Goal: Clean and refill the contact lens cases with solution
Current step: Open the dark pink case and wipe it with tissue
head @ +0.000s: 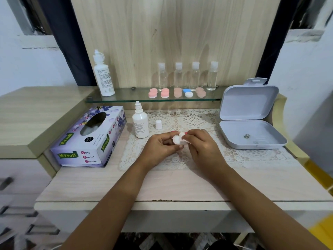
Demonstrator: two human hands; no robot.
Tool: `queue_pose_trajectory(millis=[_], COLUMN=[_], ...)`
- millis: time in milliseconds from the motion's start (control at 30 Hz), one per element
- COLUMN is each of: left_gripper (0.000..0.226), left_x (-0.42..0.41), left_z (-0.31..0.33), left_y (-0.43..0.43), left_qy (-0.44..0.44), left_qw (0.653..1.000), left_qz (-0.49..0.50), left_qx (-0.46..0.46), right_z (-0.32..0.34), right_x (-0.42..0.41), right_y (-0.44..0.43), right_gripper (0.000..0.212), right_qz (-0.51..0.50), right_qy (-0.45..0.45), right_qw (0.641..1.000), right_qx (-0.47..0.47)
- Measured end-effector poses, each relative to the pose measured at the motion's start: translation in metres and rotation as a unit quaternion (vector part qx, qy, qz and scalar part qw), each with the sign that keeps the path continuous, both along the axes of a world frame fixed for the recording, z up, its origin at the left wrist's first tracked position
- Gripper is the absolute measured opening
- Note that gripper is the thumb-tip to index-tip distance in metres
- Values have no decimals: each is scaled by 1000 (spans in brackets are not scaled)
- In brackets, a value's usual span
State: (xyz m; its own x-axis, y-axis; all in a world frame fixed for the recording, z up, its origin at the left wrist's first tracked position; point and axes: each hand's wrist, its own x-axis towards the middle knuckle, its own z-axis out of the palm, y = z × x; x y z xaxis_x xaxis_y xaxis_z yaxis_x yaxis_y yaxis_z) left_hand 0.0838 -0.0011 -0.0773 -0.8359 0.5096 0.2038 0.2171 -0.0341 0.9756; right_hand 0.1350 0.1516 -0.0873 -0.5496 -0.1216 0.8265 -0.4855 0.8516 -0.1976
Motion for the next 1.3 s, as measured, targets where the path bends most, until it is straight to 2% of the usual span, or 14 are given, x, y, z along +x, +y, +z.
queue_pose_trajectory(millis=[233, 500, 700, 867, 1100, 1200, 1300], left_gripper=[38, 34, 36, 36, 41, 35, 37], left_x=[1, -2, -2, -1, 3, 1, -1], left_z=[2, 1, 0, 0, 2, 0, -2], left_y=[-1, -3, -3, -2, -1, -2, 0], left_qy=[-18, -8, -6, 0, 33, 61, 51], left_qw=[1000, 1000, 1000, 1000, 999, 997, 998], left_qz=[1, 16, 3, 2, -4, -5, 3], left_qx=[19, 16, 22, 10, 2, -35, -30], right_z=[-4, -3, -4, -2, -2, 0, 1], right_x=[7, 2, 5, 1, 5, 7, 4], right_y=[-1, 8, -2, 6, -11, -15, -13], right_gripper=[25, 28, 28, 29, 22, 30, 25], right_qz=[12, -76, -11, -69, 27, 64, 27], right_qy=[-27, -5, -12, -6, -3, 8, 9], right_qw=[1000, 995, 1000, 995, 1000, 997, 999], right_qx=[5, -61, -18, -69, 10, 39, 43])
